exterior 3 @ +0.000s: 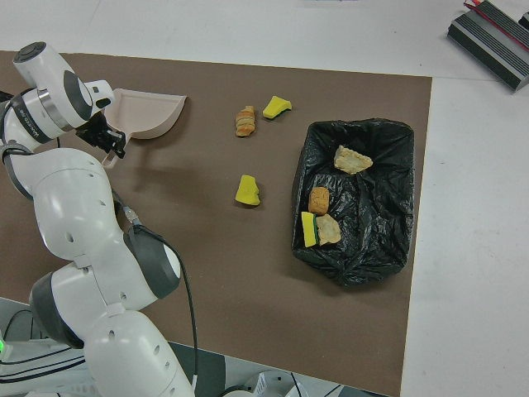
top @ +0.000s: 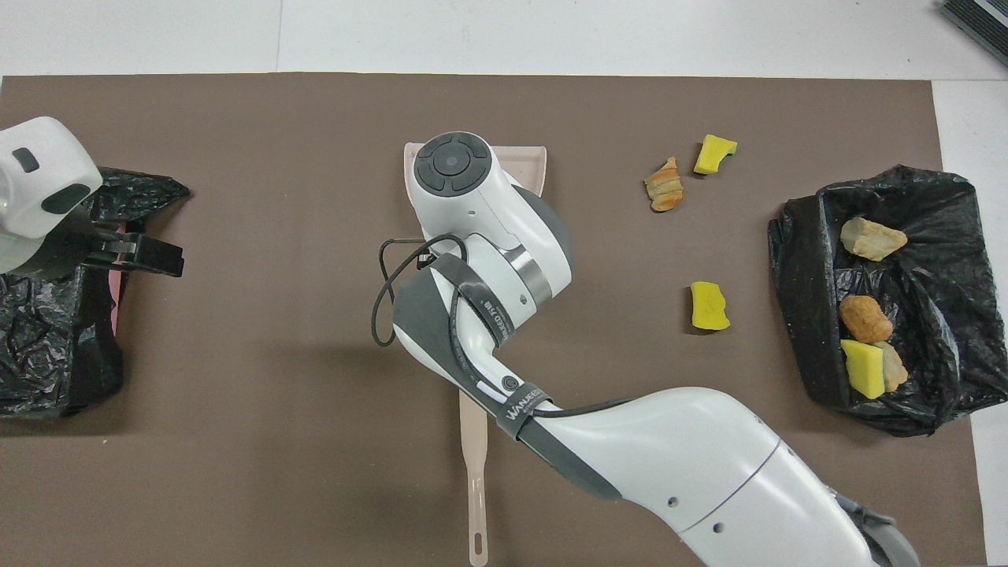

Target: Sweep and dump trash in bin

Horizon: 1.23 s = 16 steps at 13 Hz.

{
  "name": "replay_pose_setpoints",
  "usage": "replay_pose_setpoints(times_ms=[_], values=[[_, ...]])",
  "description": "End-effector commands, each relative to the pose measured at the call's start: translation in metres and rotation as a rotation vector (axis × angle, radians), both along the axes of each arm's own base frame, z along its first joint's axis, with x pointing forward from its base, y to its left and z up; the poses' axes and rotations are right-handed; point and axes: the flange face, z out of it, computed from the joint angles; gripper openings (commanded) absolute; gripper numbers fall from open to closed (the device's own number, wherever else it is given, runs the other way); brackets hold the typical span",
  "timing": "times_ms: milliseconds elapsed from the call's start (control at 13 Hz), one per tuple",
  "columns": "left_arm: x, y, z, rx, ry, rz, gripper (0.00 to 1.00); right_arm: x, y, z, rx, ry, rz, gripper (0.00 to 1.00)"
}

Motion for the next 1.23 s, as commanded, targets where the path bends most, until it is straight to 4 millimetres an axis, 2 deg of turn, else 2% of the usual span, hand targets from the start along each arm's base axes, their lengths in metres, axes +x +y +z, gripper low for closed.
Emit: replay_pose_setpoints(times_ms=[0, 77, 231, 385, 538, 615, 769, 846, 923, 1000, 1154], values=[[0.005, -0.012, -0.011, 0.006, -0.027, -0.021, 1.0, -0.002, -0.003, 0.023, 0.029, 0.007, -0.03, 0.47], [0.007, -0.017, -0.014, 0.004, -0.03, -0.028, 1.0, -0.003, -0.004, 0.047, 0.064, -0.004, -0.038, 0.5], [0.018, -0.033, -0.03, 0.0, -0.025, -0.05, 1.0, -0.014, -0.005, 0.074, 0.089, 0.004, -0.036, 0.56], [0.028, -0.05, -0.043, -0.007, -0.043, -0.041, 1.0, -0.031, -0.02, 0.105, 0.087, 0.015, -0.036, 0.61], [0.034, -0.075, -0.063, -0.009, -0.034, -0.065, 1.0, -0.064, -0.032, 0.129, 0.096, 0.042, -0.025, 0.63], [0.038, -0.095, -0.075, -0.016, -0.046, -0.077, 1.0, -0.084, -0.036, 0.134, 0.076, 0.049, -0.008, 0.65], [0.04, -0.142, -0.105, -0.018, -0.034, -0.059, 1.0, -0.126, -0.04, 0.129, 0.023, 0.074, 0.02, 0.65], [0.043, -0.156, -0.121, -0.011, -0.019, -0.041, 1.0, -0.15, -0.035, 0.119, 0.017, 0.103, 0.039, 0.69], [0.049, -0.168, -0.124, -0.019, -0.038, -0.027, 1.0, -0.167, -0.038, 0.115, 0.038, 0.134, 0.031, 0.75], [0.049, -0.187, -0.131, -0.024, -0.04, -0.025, 1.0, -0.18, -0.042, 0.103, 0.047, 0.138, 0.024, 0.75], [0.049, -0.209, -0.138, -0.041, -0.065, 0.011, 1.0, -0.211, -0.05, 0.082, 0.098, 0.106, 0.0, 0.8]])
